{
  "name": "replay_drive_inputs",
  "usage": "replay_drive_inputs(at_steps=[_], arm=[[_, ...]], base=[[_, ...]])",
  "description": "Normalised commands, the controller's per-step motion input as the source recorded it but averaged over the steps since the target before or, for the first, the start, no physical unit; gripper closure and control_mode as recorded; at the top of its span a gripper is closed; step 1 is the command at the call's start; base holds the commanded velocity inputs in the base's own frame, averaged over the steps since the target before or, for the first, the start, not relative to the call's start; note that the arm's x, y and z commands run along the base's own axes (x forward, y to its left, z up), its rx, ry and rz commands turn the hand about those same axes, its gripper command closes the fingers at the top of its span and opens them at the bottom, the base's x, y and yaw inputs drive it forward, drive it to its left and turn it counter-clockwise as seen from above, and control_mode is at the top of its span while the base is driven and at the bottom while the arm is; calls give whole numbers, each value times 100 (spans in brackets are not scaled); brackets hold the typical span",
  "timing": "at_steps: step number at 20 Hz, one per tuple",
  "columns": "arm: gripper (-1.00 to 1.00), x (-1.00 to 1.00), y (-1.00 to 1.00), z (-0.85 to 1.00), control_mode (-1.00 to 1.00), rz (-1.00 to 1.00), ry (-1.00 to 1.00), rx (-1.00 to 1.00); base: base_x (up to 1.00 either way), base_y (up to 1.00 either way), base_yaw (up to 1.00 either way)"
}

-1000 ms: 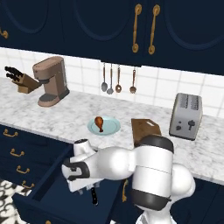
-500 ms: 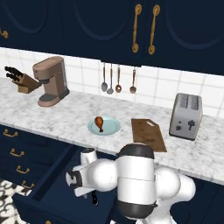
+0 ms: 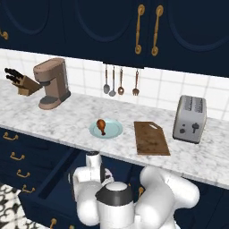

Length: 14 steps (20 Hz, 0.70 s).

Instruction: Pick up the knife from the drawer and place it on the cutting board. Then place the meat from the plate to the cutting board.

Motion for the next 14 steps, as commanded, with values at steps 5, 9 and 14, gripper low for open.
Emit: replay_drive_inputs(at_steps=[5, 9, 14], arm=[[100, -36, 50, -51, -100, 0, 1, 0], [100, -44, 64, -39, -100, 0, 2, 0], [100, -44, 60, -50, -100, 0, 0, 0]], base=[[0, 0, 0], [0, 0, 0], [0, 0, 0]])
